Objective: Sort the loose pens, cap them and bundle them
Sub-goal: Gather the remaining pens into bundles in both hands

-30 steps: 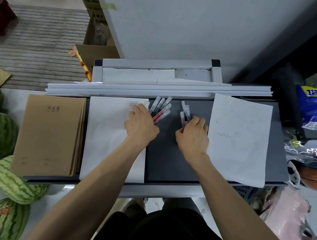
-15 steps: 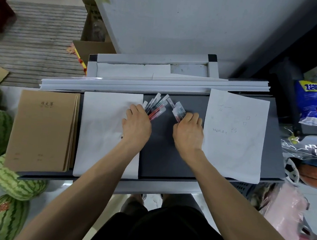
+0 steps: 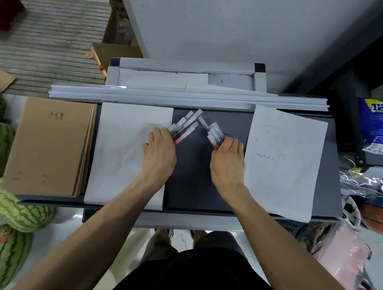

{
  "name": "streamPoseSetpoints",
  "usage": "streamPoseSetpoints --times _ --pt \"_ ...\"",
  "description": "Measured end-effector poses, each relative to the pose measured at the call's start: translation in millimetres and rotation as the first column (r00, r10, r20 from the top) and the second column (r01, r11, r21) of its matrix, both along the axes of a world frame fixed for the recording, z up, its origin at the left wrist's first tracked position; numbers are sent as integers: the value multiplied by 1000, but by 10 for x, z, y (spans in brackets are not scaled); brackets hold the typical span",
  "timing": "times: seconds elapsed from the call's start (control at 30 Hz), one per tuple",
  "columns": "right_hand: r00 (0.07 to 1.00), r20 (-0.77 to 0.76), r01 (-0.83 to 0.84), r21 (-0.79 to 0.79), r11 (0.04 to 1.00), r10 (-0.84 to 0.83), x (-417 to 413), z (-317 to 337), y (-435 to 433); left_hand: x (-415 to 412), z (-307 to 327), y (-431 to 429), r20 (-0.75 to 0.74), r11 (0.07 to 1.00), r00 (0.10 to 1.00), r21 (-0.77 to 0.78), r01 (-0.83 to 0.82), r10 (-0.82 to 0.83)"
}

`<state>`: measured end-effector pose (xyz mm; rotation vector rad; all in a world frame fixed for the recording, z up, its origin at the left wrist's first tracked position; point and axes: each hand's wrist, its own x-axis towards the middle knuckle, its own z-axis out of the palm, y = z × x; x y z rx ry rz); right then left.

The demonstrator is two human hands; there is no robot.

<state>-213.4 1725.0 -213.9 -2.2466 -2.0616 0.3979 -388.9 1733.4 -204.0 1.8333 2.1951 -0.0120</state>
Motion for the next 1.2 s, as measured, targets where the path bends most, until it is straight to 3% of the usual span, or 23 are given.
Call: streamPoseSetpoints --times 0.17,0.33,0.53,0.63,0.87,0.97,1.2 --pt "969 -246 47 142 989 -10 53 53 -13 -43 58 -66 294 989 953 96 -108 75" --pt "923 -377 132 110 985 -82 113 90 21 -122 27 -135 418 978 899 97 -184 128" --pt "696 -674 290 -52 956 -248 75 174 63 -202 -67 -155 571 958 812 148 -246 121" --pt "597 -757 330 -70 941 -265 47 188 89 -176 -66 -138 607 931 787 214 -296 110" --pt "394 -870 388 -135 912 -296 5 190 224 -56 -96 -62 755 851 631 203 -485 179" --pt "395 -871 392 -127 911 -292 36 200 290 -35 -112 -25 779 846 607 211 -490 157" --pt "457 -795 400 -219 890 -400 40 129 322 -95 -132 -102 708 911 685 149 -385 173"
